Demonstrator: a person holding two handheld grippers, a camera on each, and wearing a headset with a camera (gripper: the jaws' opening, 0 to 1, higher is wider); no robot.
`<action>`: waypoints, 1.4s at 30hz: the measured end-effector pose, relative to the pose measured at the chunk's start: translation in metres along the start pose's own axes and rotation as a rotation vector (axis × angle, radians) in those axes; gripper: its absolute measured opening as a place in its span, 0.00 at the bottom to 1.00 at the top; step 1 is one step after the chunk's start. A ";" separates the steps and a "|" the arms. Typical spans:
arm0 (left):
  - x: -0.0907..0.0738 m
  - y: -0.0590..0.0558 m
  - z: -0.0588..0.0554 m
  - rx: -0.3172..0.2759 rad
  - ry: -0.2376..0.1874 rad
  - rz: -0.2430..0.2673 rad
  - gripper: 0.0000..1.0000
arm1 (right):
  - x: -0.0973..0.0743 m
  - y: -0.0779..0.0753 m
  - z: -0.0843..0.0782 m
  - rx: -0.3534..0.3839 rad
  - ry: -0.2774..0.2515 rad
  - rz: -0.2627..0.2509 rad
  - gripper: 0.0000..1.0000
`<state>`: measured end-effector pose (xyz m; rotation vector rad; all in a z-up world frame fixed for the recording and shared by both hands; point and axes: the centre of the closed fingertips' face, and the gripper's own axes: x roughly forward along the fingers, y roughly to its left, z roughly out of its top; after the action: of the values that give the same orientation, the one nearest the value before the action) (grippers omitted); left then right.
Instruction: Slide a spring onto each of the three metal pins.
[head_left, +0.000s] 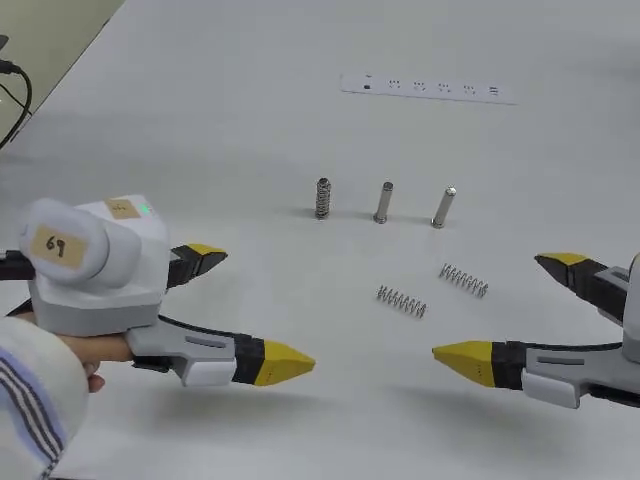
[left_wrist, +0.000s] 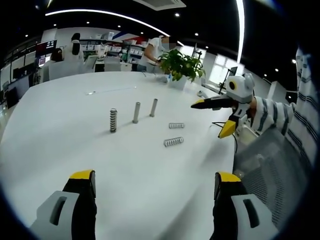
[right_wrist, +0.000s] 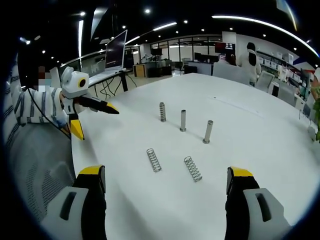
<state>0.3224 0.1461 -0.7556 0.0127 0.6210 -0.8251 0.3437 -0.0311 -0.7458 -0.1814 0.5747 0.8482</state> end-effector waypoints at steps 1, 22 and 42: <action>0.000 -0.001 0.001 -0.001 0.002 -0.009 0.95 | 0.000 -0.001 0.000 0.001 0.000 -0.003 1.00; 0.035 -0.013 0.019 0.157 0.098 -0.153 0.82 | -0.004 0.002 0.002 0.014 -0.015 -0.027 1.00; 0.079 -0.027 0.023 0.290 0.224 -0.287 0.61 | -0.007 0.000 0.001 0.057 -0.022 -0.057 0.99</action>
<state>0.3557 0.0680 -0.7718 0.2884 0.7181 -1.1977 0.3403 -0.0351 -0.7414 -0.1359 0.5703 0.7763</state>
